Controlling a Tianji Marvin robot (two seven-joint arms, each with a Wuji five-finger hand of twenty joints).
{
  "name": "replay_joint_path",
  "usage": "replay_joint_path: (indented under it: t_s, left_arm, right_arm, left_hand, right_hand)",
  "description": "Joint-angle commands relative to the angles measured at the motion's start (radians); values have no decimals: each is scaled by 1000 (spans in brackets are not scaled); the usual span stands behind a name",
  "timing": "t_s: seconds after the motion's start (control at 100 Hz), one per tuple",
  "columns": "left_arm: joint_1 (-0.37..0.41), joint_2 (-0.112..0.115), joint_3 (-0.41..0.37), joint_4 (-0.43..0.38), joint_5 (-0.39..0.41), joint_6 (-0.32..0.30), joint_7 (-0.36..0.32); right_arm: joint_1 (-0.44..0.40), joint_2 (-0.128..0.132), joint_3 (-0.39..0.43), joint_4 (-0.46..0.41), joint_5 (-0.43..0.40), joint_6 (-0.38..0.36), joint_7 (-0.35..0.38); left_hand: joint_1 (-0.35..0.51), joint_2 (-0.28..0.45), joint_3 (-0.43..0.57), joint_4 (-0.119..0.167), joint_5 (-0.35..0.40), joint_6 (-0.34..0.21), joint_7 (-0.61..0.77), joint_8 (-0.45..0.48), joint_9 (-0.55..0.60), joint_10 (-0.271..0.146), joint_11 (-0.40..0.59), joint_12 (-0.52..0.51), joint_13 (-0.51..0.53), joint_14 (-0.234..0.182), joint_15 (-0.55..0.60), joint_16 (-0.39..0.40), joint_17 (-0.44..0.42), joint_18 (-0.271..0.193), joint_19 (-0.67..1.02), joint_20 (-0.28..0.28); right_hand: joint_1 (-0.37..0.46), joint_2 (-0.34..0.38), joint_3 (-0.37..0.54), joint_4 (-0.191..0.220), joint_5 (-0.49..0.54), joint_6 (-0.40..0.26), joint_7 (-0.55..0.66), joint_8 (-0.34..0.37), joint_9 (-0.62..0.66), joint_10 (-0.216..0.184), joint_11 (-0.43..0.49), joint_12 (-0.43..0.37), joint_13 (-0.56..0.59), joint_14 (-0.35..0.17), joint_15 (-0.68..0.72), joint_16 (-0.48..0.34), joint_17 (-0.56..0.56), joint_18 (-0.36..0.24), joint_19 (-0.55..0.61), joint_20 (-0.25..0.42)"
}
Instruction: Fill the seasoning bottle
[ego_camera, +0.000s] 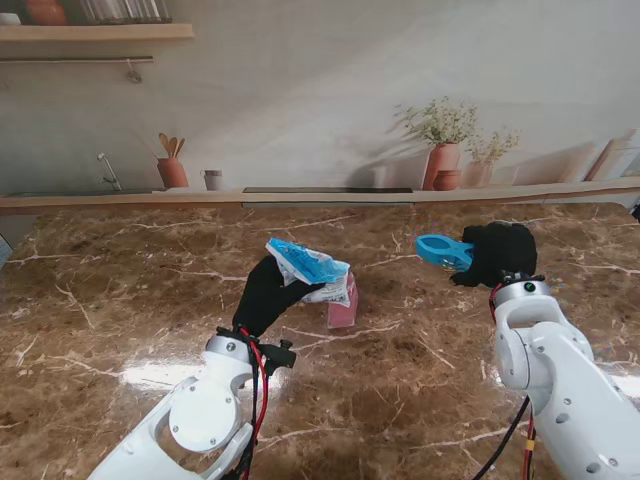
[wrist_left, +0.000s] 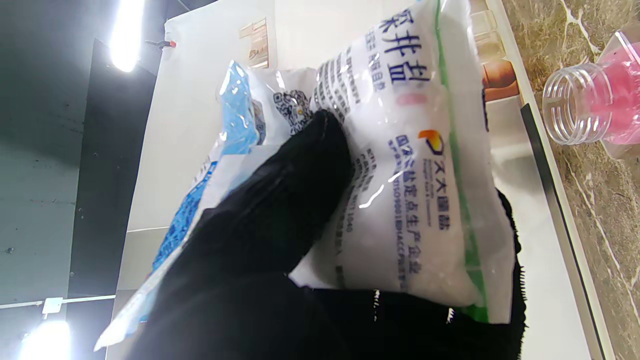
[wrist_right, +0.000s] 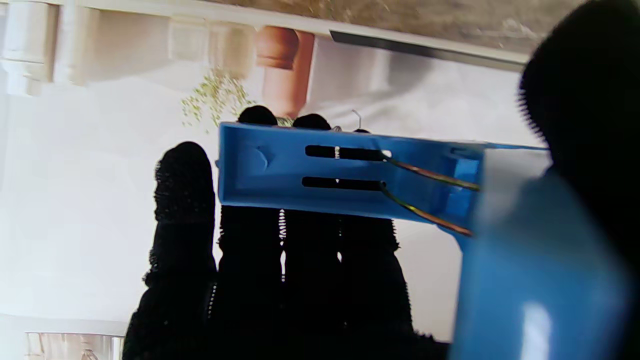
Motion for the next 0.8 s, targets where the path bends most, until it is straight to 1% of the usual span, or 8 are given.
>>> replay_joint_path:
  t_s: [0.0,0.13,0.38,0.54,0.56,0.6,0.62,0.79]
  left_arm:
    - [10,2,0,-18,3,-8,0]
    - [19,5,-3,-29,8,-13,-3]
    - [20,7,0,-45,7,2,-11]
    - [23,5,-1,-55,17,4,1]
    - [23,5,-1,-55,17,5,1]
    - [23,6,-2,-55,19,5,0]
    - [23,6,-3,-55,19,5,0]
    - [24,6,-5,-57,26,11,2]
  right_arm:
    - [-7,-4,-20,74,-9,27,1]
    - [29,-1,-86,209,-9,92,-67]
    - [104,12,-187,376,18,131,-57]
    - [115,16,-208,399,16,149,-41]
    - [114,16,-208,398,17,149,-35]
    - [111,17,-205,391,18,149,-16]
    - [108,18,-202,387,18,148,-2]
    - [81,17,-180,345,43,144,83]
  left_hand:
    - [98,153,77,69,78,-110,272,105,53,-45,72,24,66,-81,136,10,15,-33,59,30]
    - [99,153,79,69,77,-109,272,104,54,-45,79,32,67,-79,139,12,15,-33,61,32]
    - [103,160,73,67,67,-107,275,106,48,-40,87,47,61,-80,139,15,8,-32,58,35]
    - [106,159,67,68,65,-110,278,106,50,-41,89,50,63,-82,141,16,10,-32,59,38]
    - [106,160,67,68,65,-110,278,106,50,-42,89,50,64,-82,141,16,11,-32,59,38]
    - [105,159,66,67,65,-110,278,105,50,-44,88,50,65,-83,141,16,11,-32,59,39]
    - [106,159,66,68,64,-110,278,105,49,-44,88,50,65,-83,141,16,11,-31,59,39]
    - [107,159,66,69,66,-107,278,104,50,-43,89,50,65,-82,140,16,11,-31,58,40]
  right_hand:
    - [185,144,200,-46,80,-279,280,90,94,-163,295,96,108,-88,201,55,-7,7,35,-10]
    - [178,183,174,-30,28,-269,305,69,54,-162,318,80,73,-91,214,50,-30,-3,27,-19]
    - [158,258,156,-3,-90,-236,330,14,-34,-150,343,48,-1,-85,210,29,-84,-15,-2,-34]
    - [73,293,161,23,-281,-149,295,-75,-214,-123,336,-20,-142,-70,152,-4,-176,-26,-82,-55]
    - [49,302,168,42,-303,-127,272,-78,-250,-120,347,-69,-171,-68,143,-10,-192,-28,-97,-54]
    - [-3,330,183,127,-346,-86,218,-82,-314,-109,337,-97,-219,-62,119,-21,-222,-29,-126,-57]
    - [-22,334,176,147,-383,-61,178,-89,-358,-102,320,-109,-252,-57,99,-30,-242,-30,-145,-60]
    - [-110,381,60,166,-595,53,-21,-138,-631,-55,230,-190,-426,-52,16,-64,-335,-44,-251,-49]
